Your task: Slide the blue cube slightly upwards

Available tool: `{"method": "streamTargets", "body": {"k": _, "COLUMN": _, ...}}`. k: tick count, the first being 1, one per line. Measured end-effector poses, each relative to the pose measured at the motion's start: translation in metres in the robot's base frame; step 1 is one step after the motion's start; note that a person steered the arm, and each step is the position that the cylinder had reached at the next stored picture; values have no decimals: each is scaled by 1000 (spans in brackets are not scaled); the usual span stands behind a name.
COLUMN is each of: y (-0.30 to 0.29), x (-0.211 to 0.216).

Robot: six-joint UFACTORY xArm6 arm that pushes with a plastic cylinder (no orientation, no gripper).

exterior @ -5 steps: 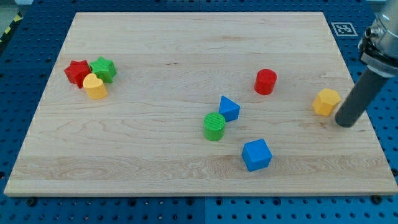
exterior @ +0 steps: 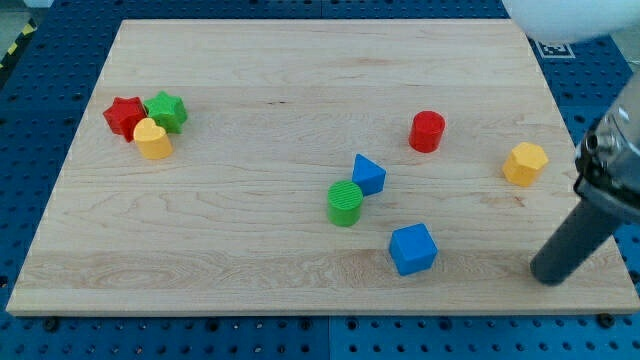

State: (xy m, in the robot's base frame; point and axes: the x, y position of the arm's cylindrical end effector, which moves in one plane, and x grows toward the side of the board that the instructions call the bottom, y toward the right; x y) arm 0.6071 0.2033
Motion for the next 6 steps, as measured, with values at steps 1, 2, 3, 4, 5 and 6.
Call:
{"method": "streamTargets", "body": {"k": 1, "y": -50, "x": 12}}
{"method": "streamTargets", "body": {"k": 2, "y": -139, "x": 12}}
{"method": "streamTargets", "body": {"k": 3, "y": -174, "x": 12}}
{"method": "streamTargets", "body": {"k": 4, "y": -167, "x": 2}}
{"method": "streamTargets", "body": {"k": 5, "y": -142, "x": -13}}
{"method": "streamTargets", "body": {"k": 6, "y": -115, "x": -13}}
